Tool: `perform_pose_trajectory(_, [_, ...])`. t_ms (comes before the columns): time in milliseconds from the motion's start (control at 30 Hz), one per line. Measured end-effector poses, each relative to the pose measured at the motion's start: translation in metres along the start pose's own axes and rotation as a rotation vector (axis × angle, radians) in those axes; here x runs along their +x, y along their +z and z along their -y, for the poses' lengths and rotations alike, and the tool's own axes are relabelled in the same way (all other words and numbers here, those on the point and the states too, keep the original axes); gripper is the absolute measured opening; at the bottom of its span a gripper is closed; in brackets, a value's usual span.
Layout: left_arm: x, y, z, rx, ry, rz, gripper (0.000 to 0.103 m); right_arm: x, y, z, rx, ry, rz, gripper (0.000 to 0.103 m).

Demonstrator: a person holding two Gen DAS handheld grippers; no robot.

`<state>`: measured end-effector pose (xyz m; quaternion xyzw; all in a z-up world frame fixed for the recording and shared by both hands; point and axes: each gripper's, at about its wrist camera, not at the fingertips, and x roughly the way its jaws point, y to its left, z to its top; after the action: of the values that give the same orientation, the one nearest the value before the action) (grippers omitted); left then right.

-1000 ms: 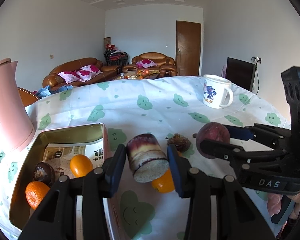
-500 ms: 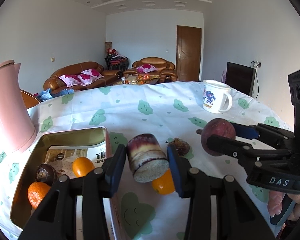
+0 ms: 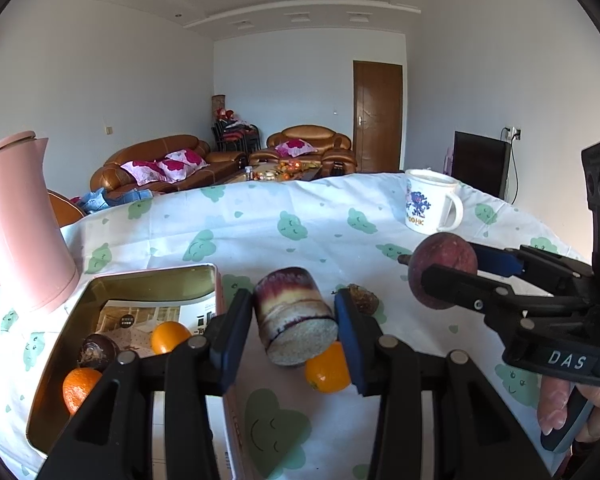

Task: Organize fruits
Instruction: 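Lift the cake and the beet and carry both toward the tin box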

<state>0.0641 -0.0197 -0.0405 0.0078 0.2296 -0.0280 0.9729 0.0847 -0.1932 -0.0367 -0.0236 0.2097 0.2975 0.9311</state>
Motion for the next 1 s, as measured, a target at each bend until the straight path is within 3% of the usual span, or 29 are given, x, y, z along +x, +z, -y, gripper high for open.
perform_pose_trajectory(1000, [-0.018,-0.002,0.003,0.018,0.006,0.09,0.044,-0.029,-0.006,-0.011,-0.045,0.005,0.132,0.055])
